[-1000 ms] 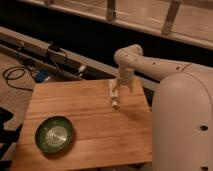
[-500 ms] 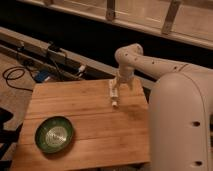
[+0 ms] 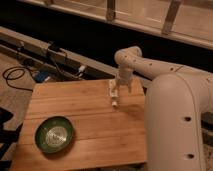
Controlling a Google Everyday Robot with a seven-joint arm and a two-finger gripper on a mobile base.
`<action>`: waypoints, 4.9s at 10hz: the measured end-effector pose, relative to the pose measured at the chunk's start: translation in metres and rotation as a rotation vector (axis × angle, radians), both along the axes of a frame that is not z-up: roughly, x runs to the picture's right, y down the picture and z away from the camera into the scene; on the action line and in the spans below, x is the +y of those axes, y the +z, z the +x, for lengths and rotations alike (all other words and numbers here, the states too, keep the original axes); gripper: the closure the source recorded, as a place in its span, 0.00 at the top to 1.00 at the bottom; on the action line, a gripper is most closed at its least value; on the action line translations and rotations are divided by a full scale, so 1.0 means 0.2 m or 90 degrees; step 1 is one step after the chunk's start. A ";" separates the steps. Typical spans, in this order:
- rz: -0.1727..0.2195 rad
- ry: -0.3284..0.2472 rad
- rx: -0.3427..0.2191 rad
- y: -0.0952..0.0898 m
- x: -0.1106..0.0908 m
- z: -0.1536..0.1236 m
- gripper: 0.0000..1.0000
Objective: Place the bottle in the ceramic bowl
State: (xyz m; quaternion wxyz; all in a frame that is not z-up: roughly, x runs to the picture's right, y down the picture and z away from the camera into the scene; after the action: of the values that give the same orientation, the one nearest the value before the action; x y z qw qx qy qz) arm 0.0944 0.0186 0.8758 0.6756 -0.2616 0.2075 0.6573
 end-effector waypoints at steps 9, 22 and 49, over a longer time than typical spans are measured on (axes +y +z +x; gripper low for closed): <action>-0.102 -0.041 -0.005 0.16 0.28 -0.09 0.65; -0.153 -0.034 -0.029 0.23 0.40 -0.09 0.09; 0.101 -0.270 -0.148 -0.81 0.11 -0.65 0.01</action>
State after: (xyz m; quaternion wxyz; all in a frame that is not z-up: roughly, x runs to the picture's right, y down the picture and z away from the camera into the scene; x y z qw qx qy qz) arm -0.0363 0.0407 0.7138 0.8362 -0.2320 0.1263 0.4806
